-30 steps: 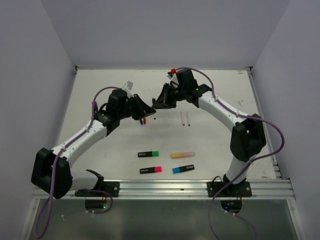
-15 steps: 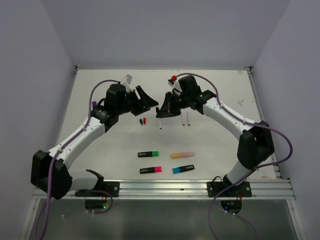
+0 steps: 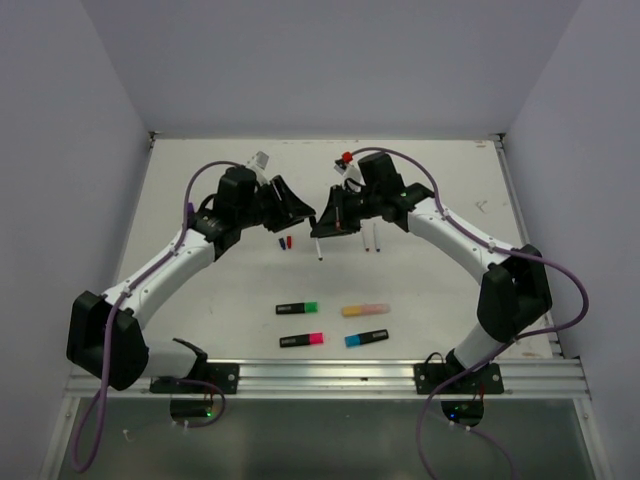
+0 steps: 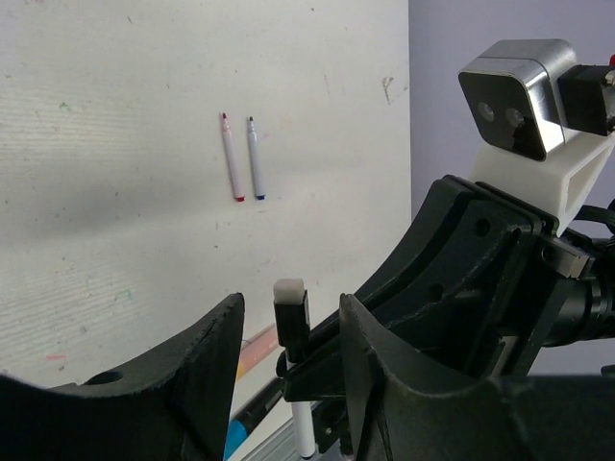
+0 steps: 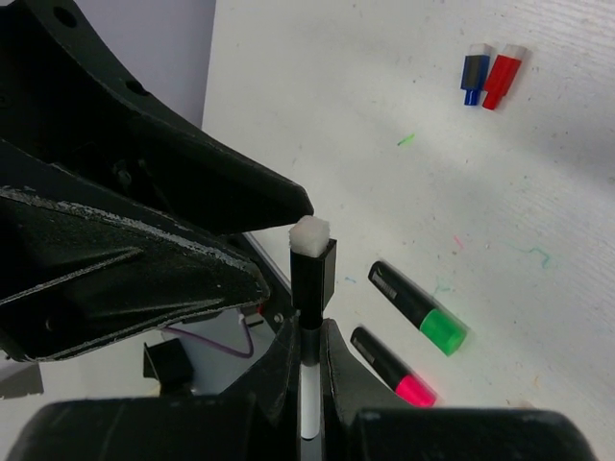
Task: Open the pen caps
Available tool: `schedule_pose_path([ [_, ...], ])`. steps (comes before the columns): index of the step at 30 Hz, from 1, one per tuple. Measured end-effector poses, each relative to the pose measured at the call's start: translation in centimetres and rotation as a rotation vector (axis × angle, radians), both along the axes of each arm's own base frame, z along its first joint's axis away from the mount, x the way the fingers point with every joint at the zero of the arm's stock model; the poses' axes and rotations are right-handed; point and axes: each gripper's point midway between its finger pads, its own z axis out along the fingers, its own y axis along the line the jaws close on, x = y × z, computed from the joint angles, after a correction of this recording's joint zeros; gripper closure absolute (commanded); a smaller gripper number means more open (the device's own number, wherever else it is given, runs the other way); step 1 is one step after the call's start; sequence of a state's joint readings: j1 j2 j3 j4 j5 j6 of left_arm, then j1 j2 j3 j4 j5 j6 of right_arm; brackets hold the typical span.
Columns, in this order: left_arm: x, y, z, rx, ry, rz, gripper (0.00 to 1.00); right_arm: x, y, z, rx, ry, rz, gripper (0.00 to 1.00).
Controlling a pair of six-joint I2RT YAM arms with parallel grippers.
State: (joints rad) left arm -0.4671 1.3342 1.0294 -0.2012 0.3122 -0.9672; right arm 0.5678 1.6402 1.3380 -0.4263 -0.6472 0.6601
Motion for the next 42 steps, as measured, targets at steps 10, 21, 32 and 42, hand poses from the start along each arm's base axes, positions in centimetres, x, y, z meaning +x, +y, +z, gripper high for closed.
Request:
schedule_pose_path([
  [10, -0.2, -0.3, -0.5, -0.002, 0.020, -0.017, 0.61, 0.4, 0.4, 0.6, 0.026, -0.011, -0.012, 1.00],
  [21, -0.4, -0.8, -0.7, -0.015, 0.038, -0.033, 0.90, 0.5, 0.6, 0.6, 0.031, -0.004, -0.018, 0.99],
  [32, 0.3, -1.4, -1.5, 0.016, 0.111, -0.038, 1.00, 0.0, 0.2, -0.5, -0.020, -0.003, 0.007, 0.85],
  [42, 0.5, -1.4, -1.9, 0.040, 0.176, -0.016, 1.00, -0.1, -0.5, -1.4, -0.125, -0.059, 0.013, 1.00],
])
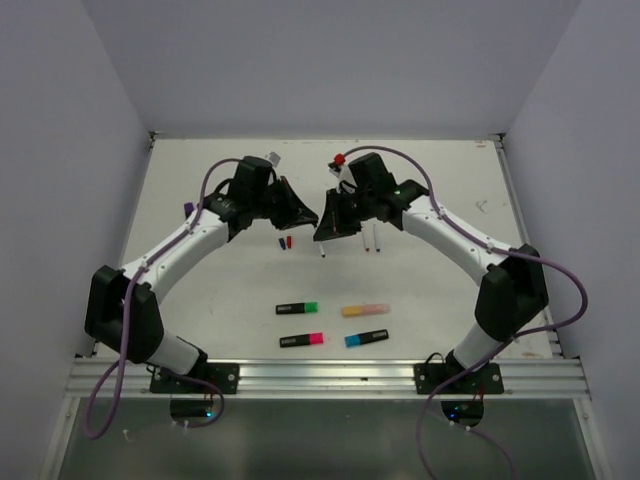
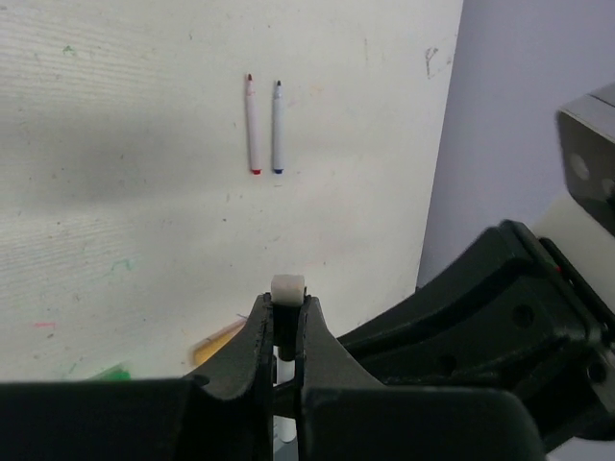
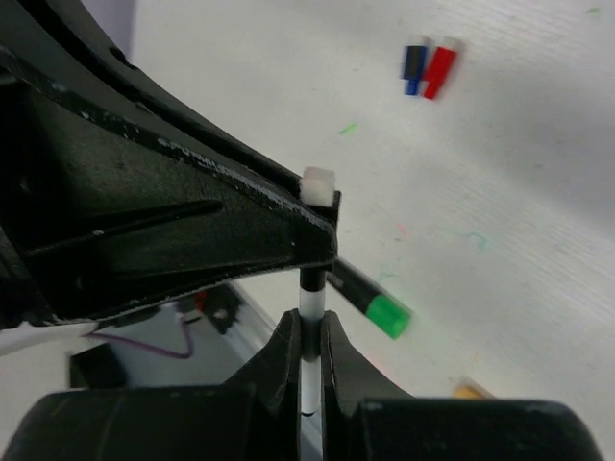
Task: Open the pen caps
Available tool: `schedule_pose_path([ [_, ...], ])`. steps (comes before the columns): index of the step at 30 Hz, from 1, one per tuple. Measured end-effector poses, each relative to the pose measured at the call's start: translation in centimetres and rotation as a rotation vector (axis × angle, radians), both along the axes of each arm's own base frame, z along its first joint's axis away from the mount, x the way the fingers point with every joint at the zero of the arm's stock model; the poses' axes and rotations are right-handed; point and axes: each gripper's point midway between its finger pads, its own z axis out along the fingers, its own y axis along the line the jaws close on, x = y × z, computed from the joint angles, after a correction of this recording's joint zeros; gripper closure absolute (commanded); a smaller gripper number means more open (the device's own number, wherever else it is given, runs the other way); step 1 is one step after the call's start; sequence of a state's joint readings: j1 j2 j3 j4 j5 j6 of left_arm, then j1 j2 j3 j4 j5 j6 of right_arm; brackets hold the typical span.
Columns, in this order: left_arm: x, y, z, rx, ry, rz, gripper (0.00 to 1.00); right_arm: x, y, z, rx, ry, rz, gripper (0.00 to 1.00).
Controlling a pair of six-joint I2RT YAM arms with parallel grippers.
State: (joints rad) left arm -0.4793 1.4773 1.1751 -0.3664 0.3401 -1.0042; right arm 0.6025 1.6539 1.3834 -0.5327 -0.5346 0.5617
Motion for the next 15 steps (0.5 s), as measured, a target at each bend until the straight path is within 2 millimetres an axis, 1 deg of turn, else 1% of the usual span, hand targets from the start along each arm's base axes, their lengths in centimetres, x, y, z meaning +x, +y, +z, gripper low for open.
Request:
schedule_pose_path([
  [5, 0.6, -0.1, -0.3, 0.019, 0.081, 0.036, 1.00, 0.7, -0.8, -0.1, -0.282, -0.229, -0.032, 1.00],
  [9, 0.8, -0.2, -0.5, 0.035, 0.132, 0.053, 1.00, 1.1, -1.5, -0.3, -0.407, -0.347, -0.048, 1.00],
  [12, 1.0, -0.3, -0.8, 0.035, 0.143, 0.053, 1.00, 1.2, -1.8, -0.6, -0.416, -0.359, -0.034, 1.00],
  [15, 1.1, 0.0, -0.8, 0.026, 0.134, 0.042, 1.00, 1.0, -1.5, -0.8, -0.278, -0.299, -0.005, 1.00],
])
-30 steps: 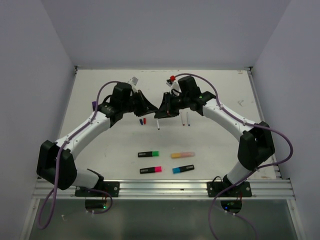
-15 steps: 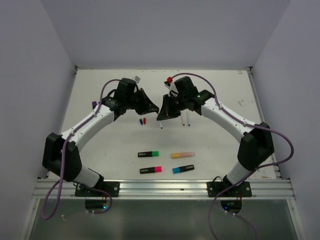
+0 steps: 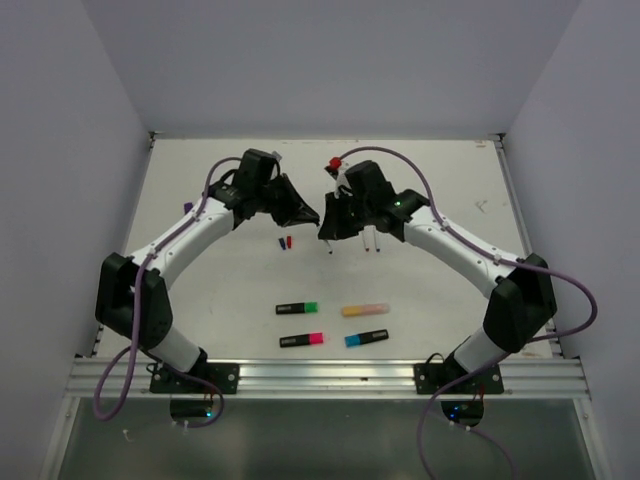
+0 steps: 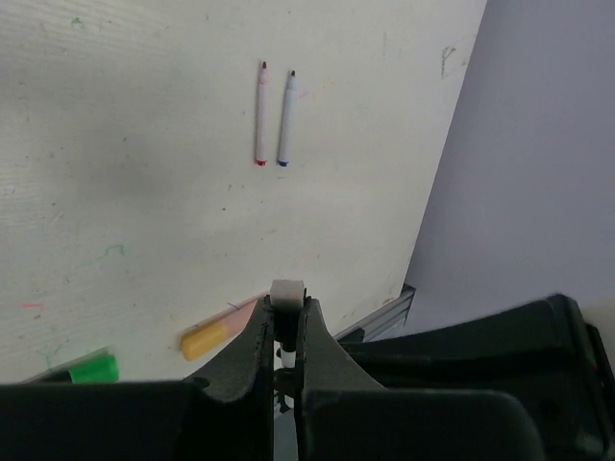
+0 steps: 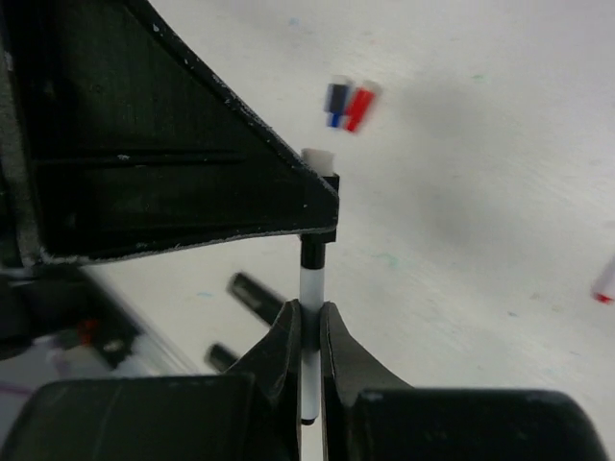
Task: Open the pen caps
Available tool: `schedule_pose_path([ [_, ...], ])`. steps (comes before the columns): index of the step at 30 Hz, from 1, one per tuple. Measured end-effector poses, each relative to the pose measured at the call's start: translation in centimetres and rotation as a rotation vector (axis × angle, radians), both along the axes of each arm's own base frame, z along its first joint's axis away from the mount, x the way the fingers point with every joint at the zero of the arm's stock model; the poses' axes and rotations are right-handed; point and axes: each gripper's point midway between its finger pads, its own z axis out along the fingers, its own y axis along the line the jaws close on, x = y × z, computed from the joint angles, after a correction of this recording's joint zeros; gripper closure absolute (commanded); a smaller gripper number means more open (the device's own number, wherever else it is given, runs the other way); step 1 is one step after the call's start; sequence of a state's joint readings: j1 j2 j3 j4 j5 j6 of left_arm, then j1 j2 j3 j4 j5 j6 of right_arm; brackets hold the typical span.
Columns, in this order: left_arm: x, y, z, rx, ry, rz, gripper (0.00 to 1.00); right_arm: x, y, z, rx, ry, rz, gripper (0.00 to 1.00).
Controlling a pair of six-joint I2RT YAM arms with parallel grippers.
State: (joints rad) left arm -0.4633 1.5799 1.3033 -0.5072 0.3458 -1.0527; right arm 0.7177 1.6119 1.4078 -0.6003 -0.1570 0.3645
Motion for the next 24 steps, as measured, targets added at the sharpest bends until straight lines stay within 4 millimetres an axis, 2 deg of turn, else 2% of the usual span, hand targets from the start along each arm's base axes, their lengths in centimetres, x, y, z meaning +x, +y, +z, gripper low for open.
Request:
schedule_pose_path([
  [2, 0.1, 0.1, 0.2, -0.022, -0.023, -0.006, 1.00, -0.2, 0.3, 0.2, 0.178, 0.070, 0.025, 1.00],
  [4, 0.9, 0.9, 0.7, -0.023, -0.074, 0.012, 1.00, -1.9, 0.0, -0.5, 0.310, 0.204, 0.041, 1.00],
  [6, 2.0, 2.2, 1.4, -0.020, -0.124, 0.046, 1.00, -3.7, 0.5, -1.1, 0.420, 0.324, 0.064, 1.00],
  [8, 2.8, 3.4, 2.1, -0.009, -0.167, 0.075, 1.00, -5.0, 1.0, -1.1, 0.470, 0.408, 0.086, 1.00],
  [11, 2.9, 4.3, 2.1, 0.039, -0.203, 0.078, 1.00, -5.1, 1.0, -0.5, 0.441, 0.400, 0.100, 1.00],
  [14, 2.5, 5.3, 0.4, 0.129, -0.190, 0.061, 1.00, -2.8, -0.1, 0.1, 0.316, 0.300, 0.031, 1.00],
  [17, 2.0, 6.5, -2.4, 0.237, -0.140, 0.029, 1.00, 0.2, -2.5, 0.2, 0.164, 0.183, -0.077, 1.00],
  [21, 1.3, 8.1, -6.3, 0.372, -0.067, -0.017, 1.00, 2.6, -7.1, -2.2, -0.038, 0.142, -0.213, 1.00],
  [24, 1.1, 9.1, -8.1, 0.446, -0.042, -0.043, 1.00, 3.8, -11.0, -5.0, -0.179, 0.168, -0.307, 1.00],
])
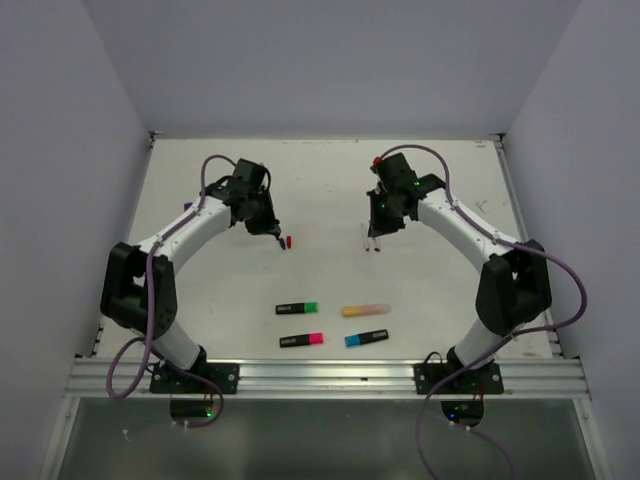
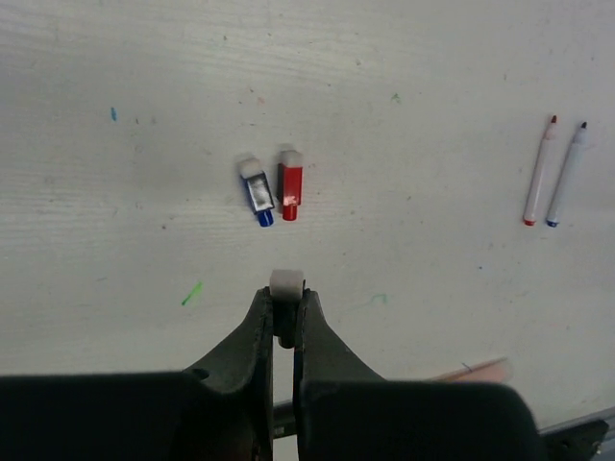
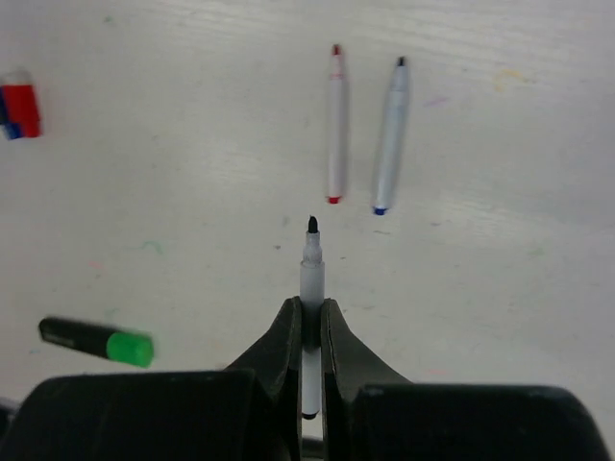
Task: Open the pen caps
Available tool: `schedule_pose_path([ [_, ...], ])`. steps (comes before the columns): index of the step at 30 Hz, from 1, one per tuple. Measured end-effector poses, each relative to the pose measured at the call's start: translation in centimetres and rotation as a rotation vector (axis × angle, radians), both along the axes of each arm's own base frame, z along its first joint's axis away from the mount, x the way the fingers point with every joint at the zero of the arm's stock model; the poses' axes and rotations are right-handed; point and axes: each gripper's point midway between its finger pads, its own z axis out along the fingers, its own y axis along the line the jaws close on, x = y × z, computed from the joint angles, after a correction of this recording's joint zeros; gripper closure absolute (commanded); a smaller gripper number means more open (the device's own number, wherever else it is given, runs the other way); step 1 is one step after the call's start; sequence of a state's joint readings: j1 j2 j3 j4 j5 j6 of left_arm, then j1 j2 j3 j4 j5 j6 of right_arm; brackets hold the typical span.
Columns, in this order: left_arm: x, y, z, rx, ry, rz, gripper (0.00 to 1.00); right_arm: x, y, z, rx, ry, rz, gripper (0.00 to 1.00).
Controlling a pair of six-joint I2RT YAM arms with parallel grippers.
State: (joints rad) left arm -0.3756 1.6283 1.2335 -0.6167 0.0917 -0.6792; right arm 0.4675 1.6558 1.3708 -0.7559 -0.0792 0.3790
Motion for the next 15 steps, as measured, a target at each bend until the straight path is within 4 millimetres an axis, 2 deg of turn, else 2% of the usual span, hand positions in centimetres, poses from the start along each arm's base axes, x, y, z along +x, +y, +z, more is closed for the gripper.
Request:
schedule_pose_path([
  [3, 0.1, 0.7, -1.1, 0.050, 0.008, -0.010, 1.00, 0.9, -3.2, -2.1, -0.098, 0.037, -0.064, 1.00],
  [6, 0.2, 1.1, -2.4, 0.087, 0.028, -0.017, 1.00, 1.5, -4.9, -3.7, -0.159, 0.065, -0.102, 1.00],
  [15, -0.4, 1.9, -6.9, 0.157, 0.111, -0.027, 1.00, 2.1, -6.2, -8.6, -0.264, 0.167, -0.111, 1.00],
])
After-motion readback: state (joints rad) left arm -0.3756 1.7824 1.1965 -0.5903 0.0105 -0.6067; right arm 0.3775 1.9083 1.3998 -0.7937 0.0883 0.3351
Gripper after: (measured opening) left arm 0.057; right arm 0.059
